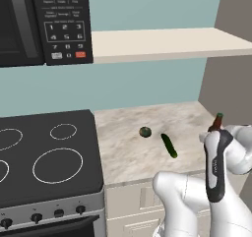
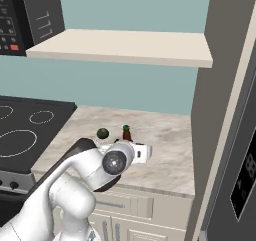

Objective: Place the beer on the top shelf of the fridge to keep it out of children's reach, and place the cucumber and squash on lower shelves for easy access.

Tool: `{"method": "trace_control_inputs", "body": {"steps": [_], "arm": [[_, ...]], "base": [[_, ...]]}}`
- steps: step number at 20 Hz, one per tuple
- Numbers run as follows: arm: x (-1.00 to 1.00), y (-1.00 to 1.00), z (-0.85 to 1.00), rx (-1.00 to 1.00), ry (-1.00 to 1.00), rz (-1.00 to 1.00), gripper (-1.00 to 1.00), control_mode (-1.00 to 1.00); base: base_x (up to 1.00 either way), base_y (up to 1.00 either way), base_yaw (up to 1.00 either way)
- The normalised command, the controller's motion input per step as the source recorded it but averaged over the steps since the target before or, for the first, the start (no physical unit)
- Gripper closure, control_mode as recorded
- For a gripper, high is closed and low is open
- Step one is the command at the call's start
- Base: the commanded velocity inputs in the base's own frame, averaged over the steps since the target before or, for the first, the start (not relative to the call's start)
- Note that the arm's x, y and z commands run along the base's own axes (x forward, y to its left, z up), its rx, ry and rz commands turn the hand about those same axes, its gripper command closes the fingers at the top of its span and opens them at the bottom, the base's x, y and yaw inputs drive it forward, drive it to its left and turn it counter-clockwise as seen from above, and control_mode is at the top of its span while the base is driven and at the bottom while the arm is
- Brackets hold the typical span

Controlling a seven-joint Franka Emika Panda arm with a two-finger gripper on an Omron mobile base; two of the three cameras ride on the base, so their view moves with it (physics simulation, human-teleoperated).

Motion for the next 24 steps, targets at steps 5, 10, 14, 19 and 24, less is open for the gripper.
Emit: {"method": "trace_control_inputs", "body": {"steps": [5, 10, 14, 19, 24], "arm": [[-0.31, 0.38, 1.00, 0.00, -0.07, 0.18, 1.00, -1.00], [-0.30, 0.41, 1.00, 0.00, -0.04, 0.14, 1.00, -1.00], [-0.47, 0.37, 0.94, -0.06, 0.00, 0.09, 1.00, -1.00], [-0.51, 0.44, 0.90, -0.10, 0.00, 0.01, 1.00, -1.00], [-0.48, 0.60, 0.43, -0.13, 0.00, -0.01, 1.00, -1.00]], "base": [[0.00, 0.00, 0.00], [0.00, 0.00, 0.00], [0.00, 0.00, 0.00], [0.00, 0.00, 0.00], [0.00, 0.00, 0.00]]}}
